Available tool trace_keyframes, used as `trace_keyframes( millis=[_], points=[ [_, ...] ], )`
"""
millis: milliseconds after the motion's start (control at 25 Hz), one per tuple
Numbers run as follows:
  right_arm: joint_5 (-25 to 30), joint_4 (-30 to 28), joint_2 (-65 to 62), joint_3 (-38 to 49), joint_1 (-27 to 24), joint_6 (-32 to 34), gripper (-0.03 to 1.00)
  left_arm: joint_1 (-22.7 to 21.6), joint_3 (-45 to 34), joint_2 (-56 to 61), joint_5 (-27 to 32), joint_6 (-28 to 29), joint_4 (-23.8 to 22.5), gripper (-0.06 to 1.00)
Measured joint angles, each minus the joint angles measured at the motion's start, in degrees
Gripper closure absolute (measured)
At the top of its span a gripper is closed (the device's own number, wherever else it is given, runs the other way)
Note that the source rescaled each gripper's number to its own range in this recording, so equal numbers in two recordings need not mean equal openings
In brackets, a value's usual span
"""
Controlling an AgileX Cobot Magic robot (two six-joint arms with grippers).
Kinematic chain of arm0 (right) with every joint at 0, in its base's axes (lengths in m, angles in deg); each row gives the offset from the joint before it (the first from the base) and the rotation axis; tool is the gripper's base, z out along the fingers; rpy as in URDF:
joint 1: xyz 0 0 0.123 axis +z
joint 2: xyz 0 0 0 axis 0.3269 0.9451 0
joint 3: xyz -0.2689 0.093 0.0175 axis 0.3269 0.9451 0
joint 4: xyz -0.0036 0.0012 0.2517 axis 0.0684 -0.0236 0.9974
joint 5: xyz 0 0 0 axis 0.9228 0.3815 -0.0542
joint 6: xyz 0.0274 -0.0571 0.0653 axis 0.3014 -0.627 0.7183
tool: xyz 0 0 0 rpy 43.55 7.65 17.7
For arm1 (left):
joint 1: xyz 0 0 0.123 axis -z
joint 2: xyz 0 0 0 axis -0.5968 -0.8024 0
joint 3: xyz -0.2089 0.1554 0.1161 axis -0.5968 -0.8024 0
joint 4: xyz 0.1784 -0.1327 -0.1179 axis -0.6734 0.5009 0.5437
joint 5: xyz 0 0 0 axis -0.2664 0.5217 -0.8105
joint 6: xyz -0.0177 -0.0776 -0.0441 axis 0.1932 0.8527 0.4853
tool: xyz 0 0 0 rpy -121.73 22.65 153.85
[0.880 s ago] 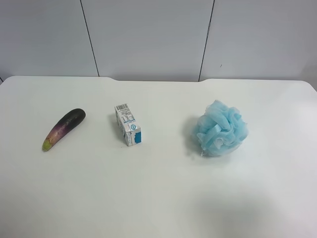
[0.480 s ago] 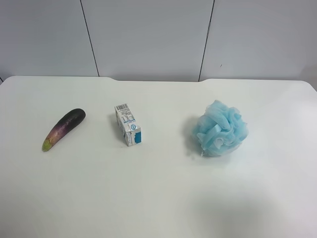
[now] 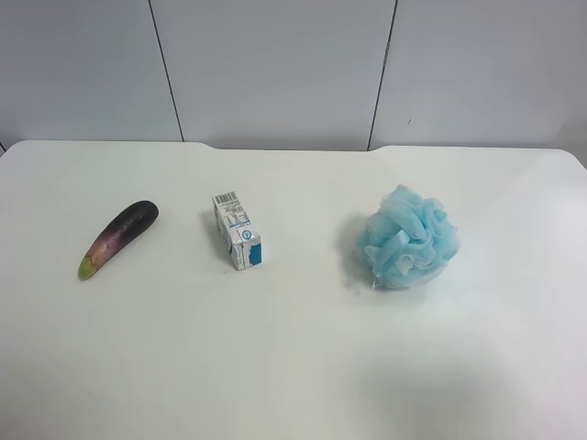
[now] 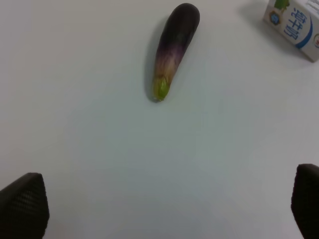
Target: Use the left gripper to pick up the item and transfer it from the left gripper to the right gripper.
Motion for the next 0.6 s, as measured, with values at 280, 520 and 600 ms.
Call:
trace_keyframes(
  millis=[280, 520, 600],
  points=[
    [0.0, 0.0, 0.0, 0.0, 0.0, 0.0, -0.03, 0.0, 6.39, -25.73, -4.55, -5.06, 0.56, -0.06],
    [0.0, 0.0, 0.0, 0.0, 0.0, 0.0, -0.03, 0.0, 7.16, -49.14, -17.93, -9.79, 6.97, -0.06],
    [0.0, 0.0, 0.0, 0.0, 0.0, 0.0, -0.03, 0.0, 8.4, -55.22, -21.92, -12.41, 9.87, -0.06]
  ],
)
